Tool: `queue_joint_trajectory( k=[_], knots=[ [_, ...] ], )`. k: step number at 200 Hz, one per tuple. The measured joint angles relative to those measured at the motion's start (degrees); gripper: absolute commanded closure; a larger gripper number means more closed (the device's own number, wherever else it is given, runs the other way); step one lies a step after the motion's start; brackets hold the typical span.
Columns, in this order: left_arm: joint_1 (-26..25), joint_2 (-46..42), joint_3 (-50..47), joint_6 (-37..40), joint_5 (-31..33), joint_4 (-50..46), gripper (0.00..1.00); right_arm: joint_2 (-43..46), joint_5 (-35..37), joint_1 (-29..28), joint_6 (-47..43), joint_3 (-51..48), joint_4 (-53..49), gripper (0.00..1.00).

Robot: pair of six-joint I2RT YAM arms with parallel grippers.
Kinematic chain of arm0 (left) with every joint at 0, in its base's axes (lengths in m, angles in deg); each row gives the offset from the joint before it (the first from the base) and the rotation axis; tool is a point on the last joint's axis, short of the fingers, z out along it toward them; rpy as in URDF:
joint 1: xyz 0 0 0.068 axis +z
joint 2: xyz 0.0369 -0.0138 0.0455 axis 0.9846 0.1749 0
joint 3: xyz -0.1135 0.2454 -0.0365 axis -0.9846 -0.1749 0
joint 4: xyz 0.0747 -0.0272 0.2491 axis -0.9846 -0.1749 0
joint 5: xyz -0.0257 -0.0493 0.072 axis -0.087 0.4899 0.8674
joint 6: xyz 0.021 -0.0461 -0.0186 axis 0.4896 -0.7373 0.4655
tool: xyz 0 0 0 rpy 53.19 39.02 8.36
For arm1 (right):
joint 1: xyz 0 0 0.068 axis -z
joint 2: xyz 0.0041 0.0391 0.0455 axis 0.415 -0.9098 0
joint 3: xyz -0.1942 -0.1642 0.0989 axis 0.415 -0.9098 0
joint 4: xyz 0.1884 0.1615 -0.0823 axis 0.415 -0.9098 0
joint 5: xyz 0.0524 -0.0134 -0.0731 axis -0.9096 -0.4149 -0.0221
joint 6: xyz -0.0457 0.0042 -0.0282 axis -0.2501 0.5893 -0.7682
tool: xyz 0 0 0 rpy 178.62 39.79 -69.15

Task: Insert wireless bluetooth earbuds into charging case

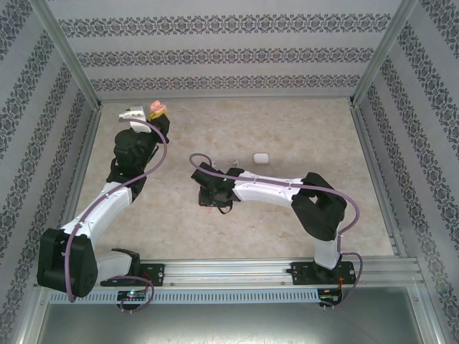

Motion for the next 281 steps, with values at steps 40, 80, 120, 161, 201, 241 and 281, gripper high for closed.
queue_joint_trajectory(
  k=[40, 80, 120, 161, 201, 241, 281],
  knots=[
    [0.6, -0.4, -0.4, -1.4, 0.0, 0.4, 1.0, -3.4, 1.8, -0.6, 1.8, 3.2, -3.0, 0.62],
    [0.9, -1.0, -0.7, -2.4, 0.0, 1.1, 1.0, -7.5, 3.4, -1.5, 2.5, 7.6, -7.1, 0.62],
    [1.2, -1.1, -0.9, -2.9, 0.0, 2.3, 1.0, -9.6, 4.4, -2.1, 2.9, 10.0, -10.2, 0.62],
    [1.2, -1.1, -1.9, -3.1, 0.0, 2.4, 1.0, -11.8, 4.8, -2.1, 2.9, 11.5, -11.6, 0.64],
    [1.2, -1.1, -1.9, -3.1, 0.0, 2.4, 1.0, -13.2, 5.0, -2.1, 2.9, 12.9, -12.7, 0.66],
    [1.2, -1.1, -1.9, -3.3, 0.0, 2.4, 1.0, -13.5, 5.6, -2.5, 2.9, 13.1, -13.0, 0.68],
    [1.2, -1.1, -1.9, -3.7, 0.0, 2.6, 1.0, -13.7, 6.3, -2.8, 2.9, 13.4, -13.5, 0.71]
  ],
)
